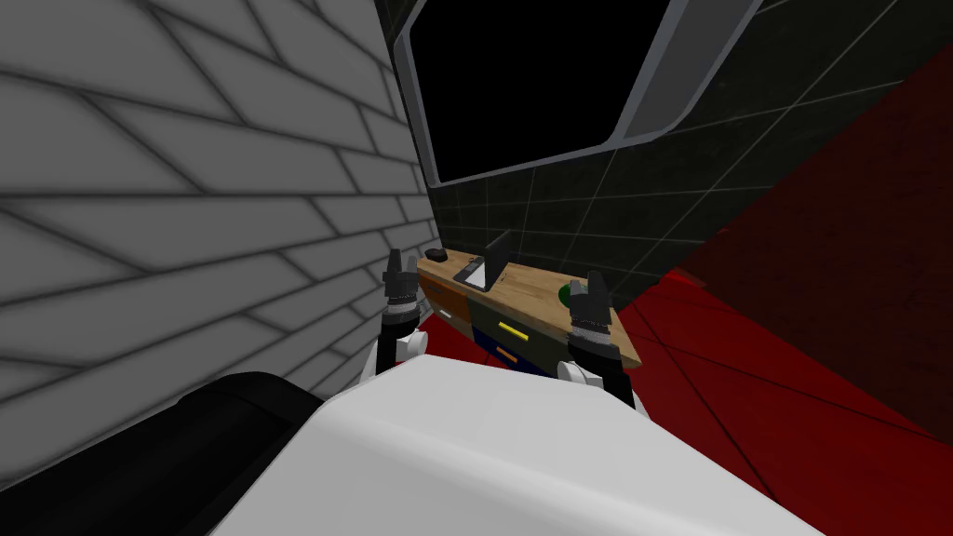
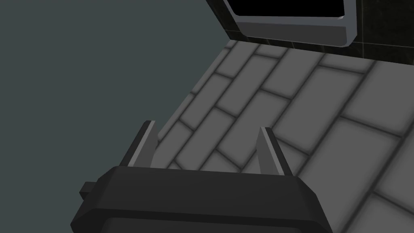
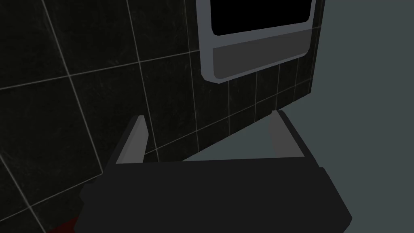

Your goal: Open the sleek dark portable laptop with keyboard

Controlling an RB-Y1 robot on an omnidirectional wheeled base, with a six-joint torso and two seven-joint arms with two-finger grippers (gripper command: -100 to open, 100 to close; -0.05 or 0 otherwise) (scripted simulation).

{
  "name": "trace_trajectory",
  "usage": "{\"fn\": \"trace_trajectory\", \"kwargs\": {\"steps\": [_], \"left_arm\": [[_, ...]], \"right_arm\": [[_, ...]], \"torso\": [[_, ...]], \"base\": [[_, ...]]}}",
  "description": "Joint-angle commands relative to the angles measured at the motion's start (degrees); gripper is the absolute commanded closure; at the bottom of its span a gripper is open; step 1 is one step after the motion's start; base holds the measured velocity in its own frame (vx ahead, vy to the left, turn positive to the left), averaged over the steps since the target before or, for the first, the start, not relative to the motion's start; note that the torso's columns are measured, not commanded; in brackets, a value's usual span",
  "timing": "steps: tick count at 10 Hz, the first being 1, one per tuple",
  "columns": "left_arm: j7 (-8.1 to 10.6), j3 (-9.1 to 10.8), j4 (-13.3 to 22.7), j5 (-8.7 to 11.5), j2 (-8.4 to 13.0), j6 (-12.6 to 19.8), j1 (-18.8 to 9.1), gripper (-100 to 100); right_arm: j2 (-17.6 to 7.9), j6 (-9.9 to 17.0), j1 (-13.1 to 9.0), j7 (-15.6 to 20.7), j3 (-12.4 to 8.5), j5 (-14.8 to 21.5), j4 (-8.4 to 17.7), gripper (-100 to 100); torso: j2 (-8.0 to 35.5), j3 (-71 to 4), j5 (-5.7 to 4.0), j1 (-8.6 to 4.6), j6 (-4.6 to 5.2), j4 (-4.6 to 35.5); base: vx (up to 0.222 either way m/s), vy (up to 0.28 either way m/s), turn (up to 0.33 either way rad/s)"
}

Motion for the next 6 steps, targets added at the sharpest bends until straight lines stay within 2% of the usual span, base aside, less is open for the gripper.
{"fn": "trace_trajectory", "kwargs": {"steps": [1, 6], "left_arm": [[0.00, 0.00, 0.0, 0.0, 0.0, 0.0, 0.0, 0], [0.00, 0.00, 0.0, 0.0, 0.0, 0.0, 0.0, 0]], "right_arm": [[0.0, 0.0, 0.0, 0.0, 0.0, 0.0, 0.0, 0], [0.0, 0.0, 0.0, 0.0, 0.0, 0.0, 0.0, 0]], "torso": [[2.3, -4.7, 0.00, 0.00, 0.00, 2.3], [22.7, -45.4, 0.00, 0.00, 0.00, 22.7]], "base": [[0.000, 0.000, 0.000], [0.000, 0.000, 0.000]]}}
